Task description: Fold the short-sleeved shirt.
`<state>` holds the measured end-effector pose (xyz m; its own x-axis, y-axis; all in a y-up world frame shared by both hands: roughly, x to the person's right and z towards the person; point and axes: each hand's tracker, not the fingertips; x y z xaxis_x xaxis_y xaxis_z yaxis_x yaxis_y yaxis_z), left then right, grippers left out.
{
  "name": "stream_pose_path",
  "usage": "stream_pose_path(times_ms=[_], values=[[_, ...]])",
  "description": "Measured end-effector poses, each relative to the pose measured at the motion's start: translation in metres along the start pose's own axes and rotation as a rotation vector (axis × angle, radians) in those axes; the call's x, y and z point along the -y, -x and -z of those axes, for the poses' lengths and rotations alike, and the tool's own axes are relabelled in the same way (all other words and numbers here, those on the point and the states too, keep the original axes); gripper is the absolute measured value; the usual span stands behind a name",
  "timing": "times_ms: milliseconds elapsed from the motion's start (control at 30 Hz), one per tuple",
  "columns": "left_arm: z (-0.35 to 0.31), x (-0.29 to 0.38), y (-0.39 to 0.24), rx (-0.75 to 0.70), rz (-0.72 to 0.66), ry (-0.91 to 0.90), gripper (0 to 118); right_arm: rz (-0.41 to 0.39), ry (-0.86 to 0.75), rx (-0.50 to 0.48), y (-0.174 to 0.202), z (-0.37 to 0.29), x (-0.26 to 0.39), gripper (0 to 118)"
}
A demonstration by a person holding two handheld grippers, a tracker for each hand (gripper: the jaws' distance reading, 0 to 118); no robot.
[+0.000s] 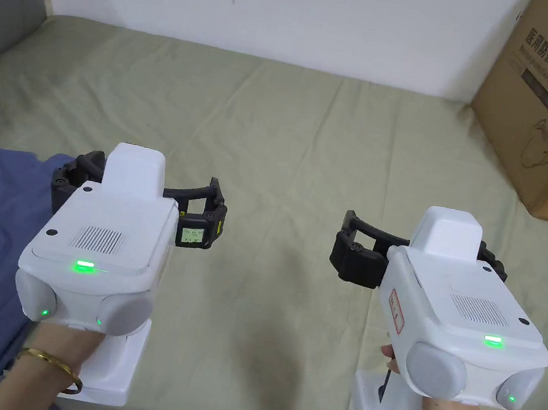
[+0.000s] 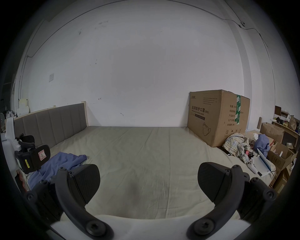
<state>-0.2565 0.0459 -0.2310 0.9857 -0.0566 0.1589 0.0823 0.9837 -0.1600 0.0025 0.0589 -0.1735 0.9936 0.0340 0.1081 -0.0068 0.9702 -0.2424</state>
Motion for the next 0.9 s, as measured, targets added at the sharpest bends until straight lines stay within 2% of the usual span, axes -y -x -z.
stream_pose_path(times_ms=[267,300,333,367,400,433,467,567,600,667,800,900], values=[[-0.0016,-0.004,-0.0017,0.0,0.006,-0.006,117,0.0,-0.01,0.003,0.0008,-0.0014,-0.003,117],[-0.0023,-0.0047,-0.0022,-0.001,0.011,-0.007,104,0.001,-0.01,0.007,-0.0006,-0.0003,-0.0029,115],[-0.0037,-0.0053,-0.0028,0.002,0.019,-0.012,81,-0.002,-0.012,0.011,-0.0003,-0.0006,-0.0034,113],[-0.0047,-0.0057,-0.003,0.003,0.027,-0.018,51,-0.006,-0.01,0.01,0.0008,-0.0013,-0.0045,106],[-0.0048,-0.006,-0.0038,-0.003,0.035,-0.022,23,-0.013,-0.015,0.012,0.0016,-0.0023,-0.0051,89],[-0.0041,-0.006,-0.0045,-0.003,0.038,-0.023,17,-0.017,-0.018,0.008,0.0023,-0.0031,-0.0066,70],[-0.0032,-0.0059,-0.0049,-0.01,0.037,-0.023,16,-0.019,-0.022,0.005,0.0028,-0.0046,-0.0082,46],[-0.0033,-0.0073,-0.0039,0.009,0.016,-0.007,13,-0.018,-0.019,-0.004,0.002,-0.0054,-0.0094,20],[-0.0035,-0.0072,-0.0044,0.008,0.018,-0.006,5,-0.01,-0.019,-0.003,0.0016,-0.0051,-0.0093,1],[-0.0051,-0.0061,-0.005,0.003,0.026,-0.012,0,0.006,-0.015,-0.029,0.0006,-0.0051,-0.0077,0],[-0.0043,-0.0081,-0.0028,0.006,0.004,0.003,0,-0.016,-0.01,-0.026,0.0056,-0.0067,-0.0076,0],[-0.0038,-0.0099,-0.0002,0.004,-0.004,0.01,0,0.001,-0.006,-0.027,0.0037,-0.0058,-0.0065,0]])
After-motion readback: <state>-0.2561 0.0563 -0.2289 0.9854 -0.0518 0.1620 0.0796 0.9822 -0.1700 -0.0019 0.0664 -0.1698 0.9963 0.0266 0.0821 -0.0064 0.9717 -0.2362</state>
